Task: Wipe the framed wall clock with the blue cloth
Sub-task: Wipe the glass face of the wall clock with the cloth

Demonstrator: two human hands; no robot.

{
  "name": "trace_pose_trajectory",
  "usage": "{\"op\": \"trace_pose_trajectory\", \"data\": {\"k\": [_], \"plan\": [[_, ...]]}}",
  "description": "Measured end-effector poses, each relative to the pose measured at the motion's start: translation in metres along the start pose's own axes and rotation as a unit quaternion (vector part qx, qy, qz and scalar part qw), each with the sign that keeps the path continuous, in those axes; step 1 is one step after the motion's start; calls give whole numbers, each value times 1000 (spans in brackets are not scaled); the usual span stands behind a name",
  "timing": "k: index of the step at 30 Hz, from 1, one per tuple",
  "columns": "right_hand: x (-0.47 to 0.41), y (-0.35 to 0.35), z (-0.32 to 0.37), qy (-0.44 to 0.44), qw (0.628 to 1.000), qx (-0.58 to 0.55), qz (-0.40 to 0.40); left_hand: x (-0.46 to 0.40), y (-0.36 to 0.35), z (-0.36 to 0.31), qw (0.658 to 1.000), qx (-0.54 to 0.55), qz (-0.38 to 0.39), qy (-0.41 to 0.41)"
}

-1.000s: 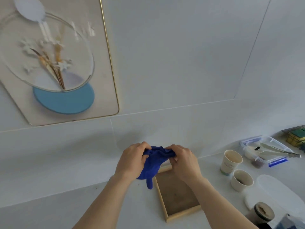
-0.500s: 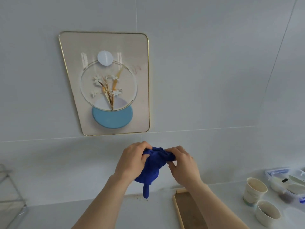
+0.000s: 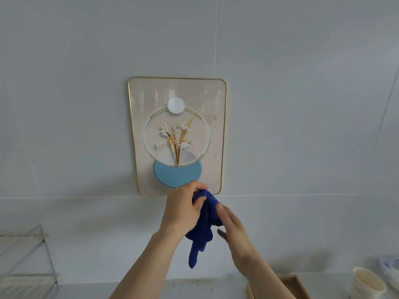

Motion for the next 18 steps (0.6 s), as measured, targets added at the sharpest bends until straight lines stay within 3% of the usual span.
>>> {"op": "trace_pose_trajectory", "data": {"k": [3, 7, 12, 18], "plan": [[-8, -21, -11, -68, 992, -108, -25, -8, 13, -8, 999, 52, -12, -4], [-19, -40, -21, -151, 950, -257, -88, -20, 26, -17, 991, 132, -30, -10], [-33, -71, 12, -104, 890, -441, -39, -28, 29, -17, 984, 174, -48, -15], [-59, -47, 19, -37, 899, -411, -147, -33, 16, 1, 995, 29, -53, -75]]}}
Point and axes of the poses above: each hand's wrist, its own x-axis away from the middle knuckle, its own y-axis out of the back of the hand, z = x × y, the point moved 9 cm from there along -x, towards the middle knuckle, and after that the axes turned 13 degrees about y, right-handed, at the moved point
